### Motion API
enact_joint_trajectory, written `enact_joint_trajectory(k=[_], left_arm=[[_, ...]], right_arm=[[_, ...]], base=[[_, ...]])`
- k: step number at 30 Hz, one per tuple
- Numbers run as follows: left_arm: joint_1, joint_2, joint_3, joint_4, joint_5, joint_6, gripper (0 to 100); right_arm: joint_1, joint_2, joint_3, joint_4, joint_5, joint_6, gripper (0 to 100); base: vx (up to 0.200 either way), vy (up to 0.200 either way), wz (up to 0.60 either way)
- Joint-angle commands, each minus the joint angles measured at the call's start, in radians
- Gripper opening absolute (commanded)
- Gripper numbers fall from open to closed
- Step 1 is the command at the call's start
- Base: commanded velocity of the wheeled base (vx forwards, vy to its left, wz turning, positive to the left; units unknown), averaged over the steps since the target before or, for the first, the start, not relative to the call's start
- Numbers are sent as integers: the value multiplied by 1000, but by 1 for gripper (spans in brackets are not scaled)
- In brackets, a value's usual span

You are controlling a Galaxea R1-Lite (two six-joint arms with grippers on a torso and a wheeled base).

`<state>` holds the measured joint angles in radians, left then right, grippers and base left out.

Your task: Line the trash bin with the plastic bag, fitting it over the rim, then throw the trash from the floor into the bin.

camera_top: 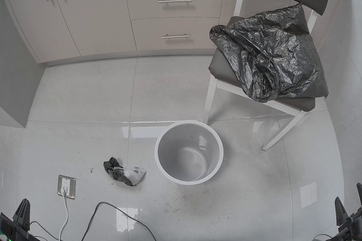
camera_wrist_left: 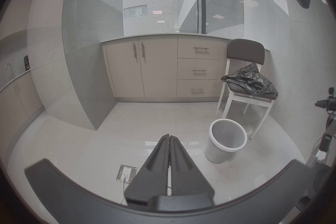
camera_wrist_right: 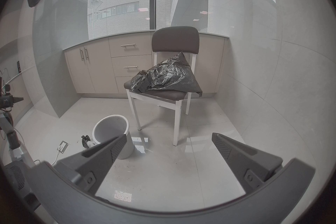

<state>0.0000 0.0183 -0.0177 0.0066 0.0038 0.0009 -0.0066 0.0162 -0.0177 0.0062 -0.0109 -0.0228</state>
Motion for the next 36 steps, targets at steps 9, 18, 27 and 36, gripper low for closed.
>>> enact_joint_trajectory(k=[9, 18, 27, 36], left_arm=[[2, -18, 13, 0, 5, 4, 0], [-5, 301, -495, 66, -22, -170, 0], [-3, 620, -614, 67, -5, -194, 0], [-120, 1032, -771, 58, -15, -374, 0]], right_arm=[[4, -16, 16, -3, 2, 4, 100], [114, 469, -547, -32, 6, 75, 100], [280, 1252, -826, -419, -139, 192, 100], [502, 1815, -1300, -377, -310, 187, 100]], base=[[0, 0, 0], [0, 0, 0], [0, 0, 0], [0, 0, 0]])
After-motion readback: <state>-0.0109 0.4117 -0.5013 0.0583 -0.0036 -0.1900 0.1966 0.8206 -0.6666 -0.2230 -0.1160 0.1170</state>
